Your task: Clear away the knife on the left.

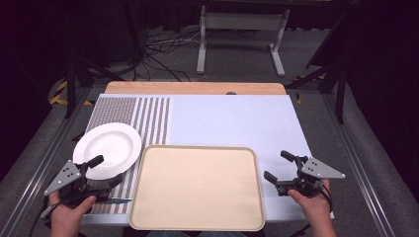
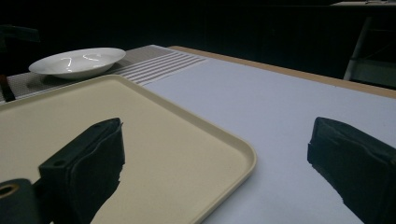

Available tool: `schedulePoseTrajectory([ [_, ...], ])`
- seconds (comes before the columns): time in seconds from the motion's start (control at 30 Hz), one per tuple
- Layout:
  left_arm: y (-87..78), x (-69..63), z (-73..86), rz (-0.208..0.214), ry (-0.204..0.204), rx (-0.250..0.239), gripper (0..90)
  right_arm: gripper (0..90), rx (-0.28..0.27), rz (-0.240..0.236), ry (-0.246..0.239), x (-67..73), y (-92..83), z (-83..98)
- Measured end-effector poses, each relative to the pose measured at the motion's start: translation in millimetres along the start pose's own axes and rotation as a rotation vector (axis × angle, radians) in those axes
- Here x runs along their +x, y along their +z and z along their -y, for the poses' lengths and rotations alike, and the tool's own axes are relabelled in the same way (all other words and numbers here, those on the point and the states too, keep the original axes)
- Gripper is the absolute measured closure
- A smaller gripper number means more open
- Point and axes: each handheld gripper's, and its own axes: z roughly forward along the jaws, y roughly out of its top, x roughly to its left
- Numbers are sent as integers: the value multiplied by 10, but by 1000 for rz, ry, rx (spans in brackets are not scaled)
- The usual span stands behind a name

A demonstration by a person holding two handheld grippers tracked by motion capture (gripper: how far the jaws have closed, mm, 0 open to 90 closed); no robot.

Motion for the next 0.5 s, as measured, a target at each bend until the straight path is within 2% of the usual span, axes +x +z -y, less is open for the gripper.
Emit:
schedulePoseTrajectory([
  [0.23,-17,-5,-14,-10,7,-12,45,46,-10,3,4,-4,-10,-2],
  [0.33,-32,-1,-24,-26,32,4,69,46,-9,1,4,-1,-8,0],
  [0.37,-41,0,-30,-29,38,23,76,46,-8,0,4,0,-8,1],
  [0.5,-41,-3,-47,-13,44,17,89,46,-8,-2,5,-1,-3,4],
])
